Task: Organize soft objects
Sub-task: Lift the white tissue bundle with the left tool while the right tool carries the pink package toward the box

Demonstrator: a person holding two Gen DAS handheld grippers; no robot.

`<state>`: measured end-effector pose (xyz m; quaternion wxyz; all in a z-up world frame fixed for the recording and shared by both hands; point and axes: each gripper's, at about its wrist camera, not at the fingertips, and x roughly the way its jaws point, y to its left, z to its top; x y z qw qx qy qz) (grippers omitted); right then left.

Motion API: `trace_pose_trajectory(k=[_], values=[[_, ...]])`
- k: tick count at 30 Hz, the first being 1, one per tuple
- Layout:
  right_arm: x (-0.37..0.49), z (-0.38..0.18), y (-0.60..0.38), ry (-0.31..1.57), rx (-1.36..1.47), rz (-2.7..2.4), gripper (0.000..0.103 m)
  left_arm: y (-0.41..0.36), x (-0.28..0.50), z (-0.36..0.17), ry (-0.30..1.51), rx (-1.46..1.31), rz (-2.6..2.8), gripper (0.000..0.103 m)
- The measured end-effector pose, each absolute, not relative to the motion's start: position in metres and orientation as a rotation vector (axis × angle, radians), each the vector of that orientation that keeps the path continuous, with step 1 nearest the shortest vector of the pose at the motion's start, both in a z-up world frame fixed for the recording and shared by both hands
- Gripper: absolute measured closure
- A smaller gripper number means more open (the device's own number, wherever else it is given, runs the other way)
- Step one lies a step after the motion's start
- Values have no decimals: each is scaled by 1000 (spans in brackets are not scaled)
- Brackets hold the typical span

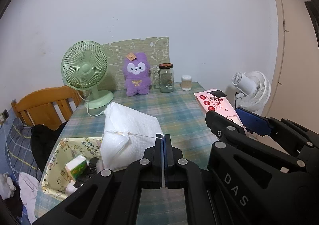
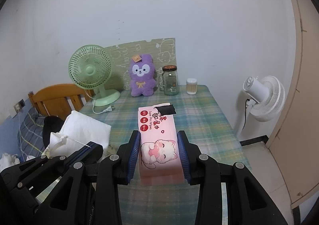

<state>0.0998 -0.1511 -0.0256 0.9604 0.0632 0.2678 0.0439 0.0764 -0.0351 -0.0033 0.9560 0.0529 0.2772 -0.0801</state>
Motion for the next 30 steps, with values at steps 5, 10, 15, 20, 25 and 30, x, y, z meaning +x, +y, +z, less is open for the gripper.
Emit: trace_pose_trajectory(k=[5,10,15,20,25,30], values=[[106,-25,-133,545,122,113,62,-19,79,-3,563,104,-151,103],[110,-24,-116,544,112,134,62,-5,82,-3,561,97,-141,103],[118,-25,-98,542,103,152,62,12,87,-5,565,93,-131,103],[126,-28,-77,552,89,176,62,31,92,-8,571,87,-113,103],[135,-34,-61,565,93,199,62,48,98,-13,583,83,-92,103],[147,-43,-44,591,84,219,62,65,106,-22,601,69,-78,103]])
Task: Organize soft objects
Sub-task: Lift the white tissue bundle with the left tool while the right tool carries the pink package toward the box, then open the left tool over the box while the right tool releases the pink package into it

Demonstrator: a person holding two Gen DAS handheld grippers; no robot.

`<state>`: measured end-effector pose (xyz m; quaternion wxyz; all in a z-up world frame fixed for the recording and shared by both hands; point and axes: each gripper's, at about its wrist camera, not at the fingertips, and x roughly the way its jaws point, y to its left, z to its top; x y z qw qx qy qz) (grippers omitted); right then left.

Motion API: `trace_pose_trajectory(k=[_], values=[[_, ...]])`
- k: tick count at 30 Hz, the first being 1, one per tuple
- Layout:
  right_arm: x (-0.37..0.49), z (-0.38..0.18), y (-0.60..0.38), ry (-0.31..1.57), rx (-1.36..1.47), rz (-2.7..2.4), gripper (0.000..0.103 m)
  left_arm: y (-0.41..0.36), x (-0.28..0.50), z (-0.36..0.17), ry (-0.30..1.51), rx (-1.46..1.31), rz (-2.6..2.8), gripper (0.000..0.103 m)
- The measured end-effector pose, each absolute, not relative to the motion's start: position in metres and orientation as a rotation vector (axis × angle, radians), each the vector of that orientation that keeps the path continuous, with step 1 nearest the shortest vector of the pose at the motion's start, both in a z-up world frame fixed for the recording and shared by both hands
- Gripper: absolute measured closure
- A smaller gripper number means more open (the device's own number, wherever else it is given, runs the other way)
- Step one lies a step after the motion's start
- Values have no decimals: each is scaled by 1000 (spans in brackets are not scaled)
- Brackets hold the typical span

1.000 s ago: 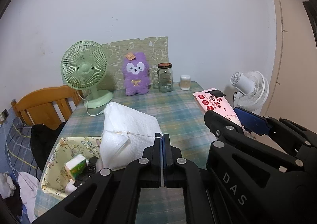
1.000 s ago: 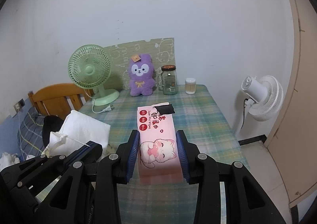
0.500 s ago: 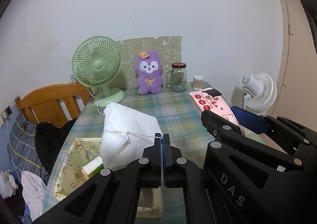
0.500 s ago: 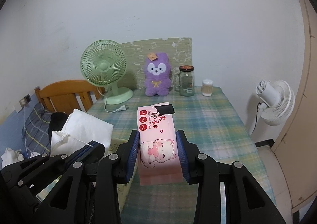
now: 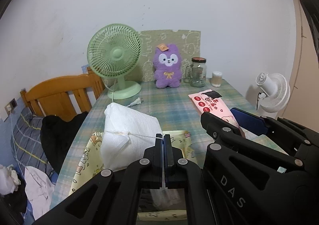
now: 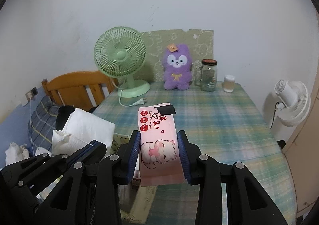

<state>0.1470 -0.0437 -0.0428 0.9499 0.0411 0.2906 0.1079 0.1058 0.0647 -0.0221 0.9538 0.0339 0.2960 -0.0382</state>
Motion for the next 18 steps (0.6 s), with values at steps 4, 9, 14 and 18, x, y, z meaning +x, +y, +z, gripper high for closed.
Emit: trace_pose_trajectory(k=[4,9,14,18], values=[[154,-50,-32,608,79,229,62,78,115,-30,620,55,-64,103],[162,-58,-19,619,90,251,62,92,126,-41,648,48,-44,103],[166,-65,-6,640,78,260,62,102,136,-54,683,71,-38,90],[171,-72,1,661,63,273,62,108,140,-63,708,81,-32,77]])
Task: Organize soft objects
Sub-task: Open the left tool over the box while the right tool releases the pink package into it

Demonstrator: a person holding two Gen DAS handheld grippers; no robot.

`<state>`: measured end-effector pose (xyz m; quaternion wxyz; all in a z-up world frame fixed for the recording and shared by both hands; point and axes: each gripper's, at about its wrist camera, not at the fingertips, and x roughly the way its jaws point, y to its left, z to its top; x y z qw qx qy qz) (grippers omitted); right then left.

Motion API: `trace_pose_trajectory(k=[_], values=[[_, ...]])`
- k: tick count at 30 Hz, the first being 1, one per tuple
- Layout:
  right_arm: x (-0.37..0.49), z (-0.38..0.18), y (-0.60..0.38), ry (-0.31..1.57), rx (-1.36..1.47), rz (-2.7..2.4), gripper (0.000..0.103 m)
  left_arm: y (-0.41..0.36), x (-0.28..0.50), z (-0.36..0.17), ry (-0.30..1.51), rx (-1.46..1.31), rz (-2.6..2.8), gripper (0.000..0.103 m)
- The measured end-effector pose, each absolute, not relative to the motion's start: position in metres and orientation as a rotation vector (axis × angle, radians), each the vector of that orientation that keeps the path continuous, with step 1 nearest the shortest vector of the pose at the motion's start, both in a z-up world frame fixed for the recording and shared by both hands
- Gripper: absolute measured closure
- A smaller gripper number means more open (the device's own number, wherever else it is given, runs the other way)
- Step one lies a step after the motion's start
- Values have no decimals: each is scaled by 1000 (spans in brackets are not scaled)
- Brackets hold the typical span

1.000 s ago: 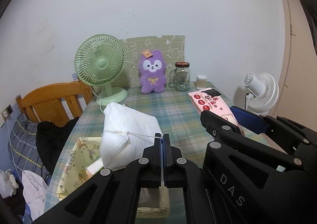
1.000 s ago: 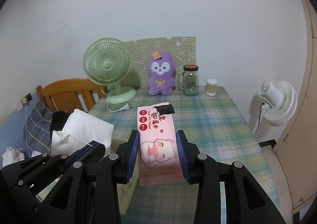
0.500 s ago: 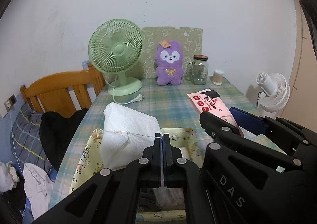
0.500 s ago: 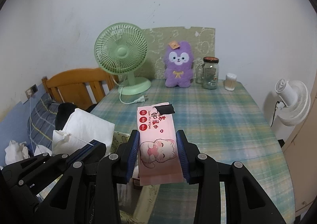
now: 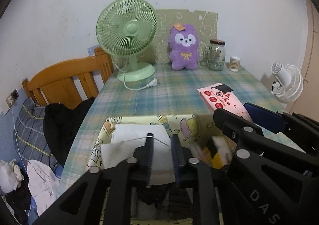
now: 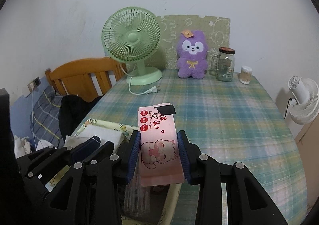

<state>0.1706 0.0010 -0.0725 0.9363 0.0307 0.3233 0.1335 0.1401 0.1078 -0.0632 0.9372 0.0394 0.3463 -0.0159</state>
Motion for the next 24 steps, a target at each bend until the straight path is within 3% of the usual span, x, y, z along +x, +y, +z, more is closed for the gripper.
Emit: trace_pose_trajectory(k=[4,6,12,22,24], values=[[171,-79,9,680,56,293,62,115,141,-71,741,65,-31,61],[172,-83,14,694,48,304,62,118,139,-73,752,63,-34,45],[171,-92,19,722,38,314,62,116,127,-75,769,54,-73,23],[162,-104,19,770,17,337,61,111,116,-87,840,33,-86,19],[161,-105,18,775,17,348,56,109,113,-87,840,37,-84,19]])
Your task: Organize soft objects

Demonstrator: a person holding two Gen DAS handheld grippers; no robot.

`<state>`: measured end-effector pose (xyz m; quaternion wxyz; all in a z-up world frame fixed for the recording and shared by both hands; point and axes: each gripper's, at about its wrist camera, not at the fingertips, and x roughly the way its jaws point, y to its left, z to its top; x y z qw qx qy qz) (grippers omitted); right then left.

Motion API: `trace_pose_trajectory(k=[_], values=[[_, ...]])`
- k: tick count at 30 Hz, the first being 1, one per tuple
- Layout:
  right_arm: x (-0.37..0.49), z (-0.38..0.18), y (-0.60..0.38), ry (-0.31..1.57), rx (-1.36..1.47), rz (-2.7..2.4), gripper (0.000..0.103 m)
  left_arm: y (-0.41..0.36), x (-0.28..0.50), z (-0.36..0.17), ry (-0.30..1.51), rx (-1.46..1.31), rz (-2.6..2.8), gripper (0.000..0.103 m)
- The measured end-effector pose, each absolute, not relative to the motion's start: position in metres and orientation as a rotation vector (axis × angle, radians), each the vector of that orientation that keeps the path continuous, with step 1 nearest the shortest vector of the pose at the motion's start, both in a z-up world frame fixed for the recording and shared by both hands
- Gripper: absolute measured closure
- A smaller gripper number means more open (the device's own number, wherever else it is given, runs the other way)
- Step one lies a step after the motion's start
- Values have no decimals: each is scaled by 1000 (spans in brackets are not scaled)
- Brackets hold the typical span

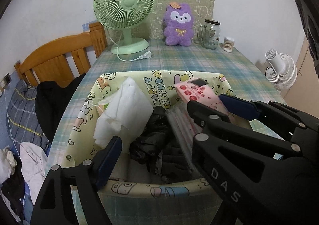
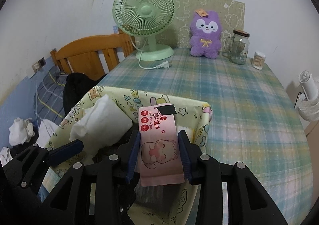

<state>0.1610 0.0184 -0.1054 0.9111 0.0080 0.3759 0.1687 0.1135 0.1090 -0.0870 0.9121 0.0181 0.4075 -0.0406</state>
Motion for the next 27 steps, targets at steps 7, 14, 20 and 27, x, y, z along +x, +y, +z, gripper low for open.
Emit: trace_pose_trajectory(k=[7,14,20,27], values=[[153,-99,14,743,-2,368,36,104,105,-81,812,58,-63,19],[139,-84,2,687,-7,353,21,97,97,-69,771,58,-46,16],[128,-69,-14,643,10,326,13,83,88,-53,716,81,-23,11],[111,-47,-39,576,21,284,9,65,76,-34,655,74,-30,8]])
